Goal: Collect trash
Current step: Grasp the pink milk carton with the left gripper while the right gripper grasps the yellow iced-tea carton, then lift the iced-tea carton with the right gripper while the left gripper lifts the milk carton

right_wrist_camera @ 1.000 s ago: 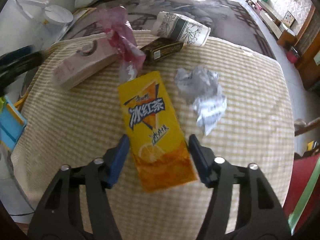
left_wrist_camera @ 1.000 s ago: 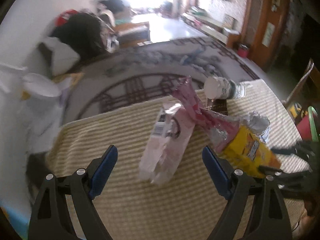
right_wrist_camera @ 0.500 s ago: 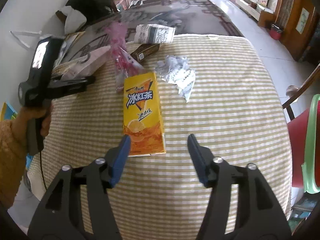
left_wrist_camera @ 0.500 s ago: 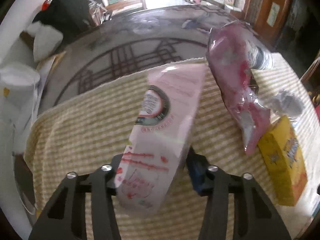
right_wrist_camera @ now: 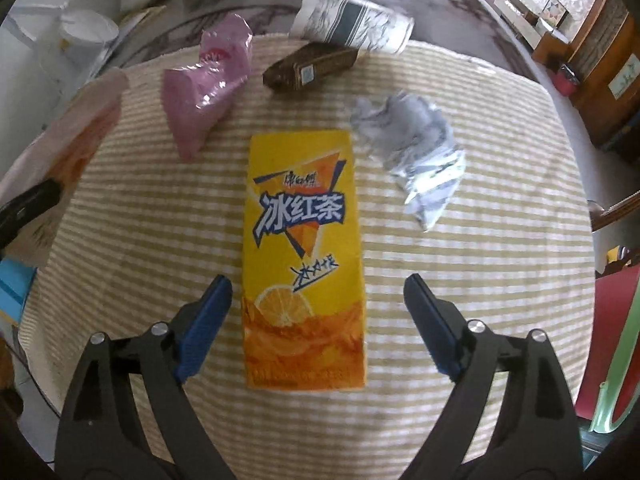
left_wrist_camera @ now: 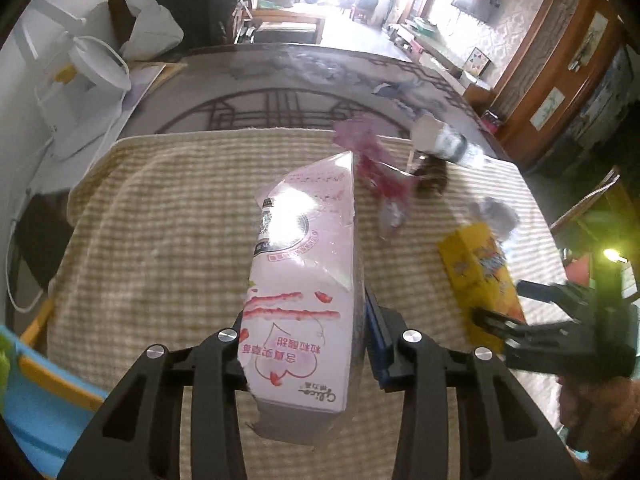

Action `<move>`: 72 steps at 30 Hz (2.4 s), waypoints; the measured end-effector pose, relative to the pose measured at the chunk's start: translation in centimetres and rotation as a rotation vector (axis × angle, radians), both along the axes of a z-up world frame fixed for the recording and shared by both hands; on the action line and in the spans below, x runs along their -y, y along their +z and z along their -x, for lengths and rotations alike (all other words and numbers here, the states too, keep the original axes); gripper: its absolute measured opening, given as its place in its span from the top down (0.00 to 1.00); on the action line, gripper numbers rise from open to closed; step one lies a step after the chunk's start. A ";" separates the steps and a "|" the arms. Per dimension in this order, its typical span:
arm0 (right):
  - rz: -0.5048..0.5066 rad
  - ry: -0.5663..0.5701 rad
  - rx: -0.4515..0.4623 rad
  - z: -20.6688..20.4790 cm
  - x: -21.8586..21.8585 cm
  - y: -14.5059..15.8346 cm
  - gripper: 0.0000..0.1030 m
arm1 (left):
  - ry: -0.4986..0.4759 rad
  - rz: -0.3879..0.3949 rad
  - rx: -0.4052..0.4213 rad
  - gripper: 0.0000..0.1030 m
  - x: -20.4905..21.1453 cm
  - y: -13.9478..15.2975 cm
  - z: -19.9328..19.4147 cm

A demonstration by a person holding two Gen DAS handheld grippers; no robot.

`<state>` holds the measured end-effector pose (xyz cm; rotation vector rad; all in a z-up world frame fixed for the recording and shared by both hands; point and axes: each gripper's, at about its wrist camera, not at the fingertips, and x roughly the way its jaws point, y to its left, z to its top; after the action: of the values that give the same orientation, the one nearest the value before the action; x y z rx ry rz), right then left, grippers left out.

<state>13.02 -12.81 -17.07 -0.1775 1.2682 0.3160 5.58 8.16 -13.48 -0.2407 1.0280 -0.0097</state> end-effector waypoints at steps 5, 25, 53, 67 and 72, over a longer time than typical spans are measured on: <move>-0.018 0.010 -0.014 1.0 -0.8 -0.1 0.44 | -0.020 0.035 -0.025 0.64 1.3 -0.5 0.5; -0.135 -0.082 0.030 5.3 3.1 3.0 0.44 | -0.075 0.047 -0.112 0.60 3.2 -4.3 -1.1; -0.155 -0.135 0.325 7.2 4.2 12.3 0.44 | -0.109 0.023 -0.023 0.75 5.8 0.6 1.1; -0.169 -0.195 0.292 7.2 6.2 11.2 0.44 | -0.154 -0.065 -0.242 0.21 6.8 -5.5 0.4; -0.173 -0.184 0.292 7.0 5.8 11.3 0.44 | -0.169 -0.044 -0.199 0.37 6.7 -5.2 1.3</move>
<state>5.97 -18.58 -5.79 0.0403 0.9550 0.2303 4.23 1.45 -18.69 -0.1156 1.2434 -0.1183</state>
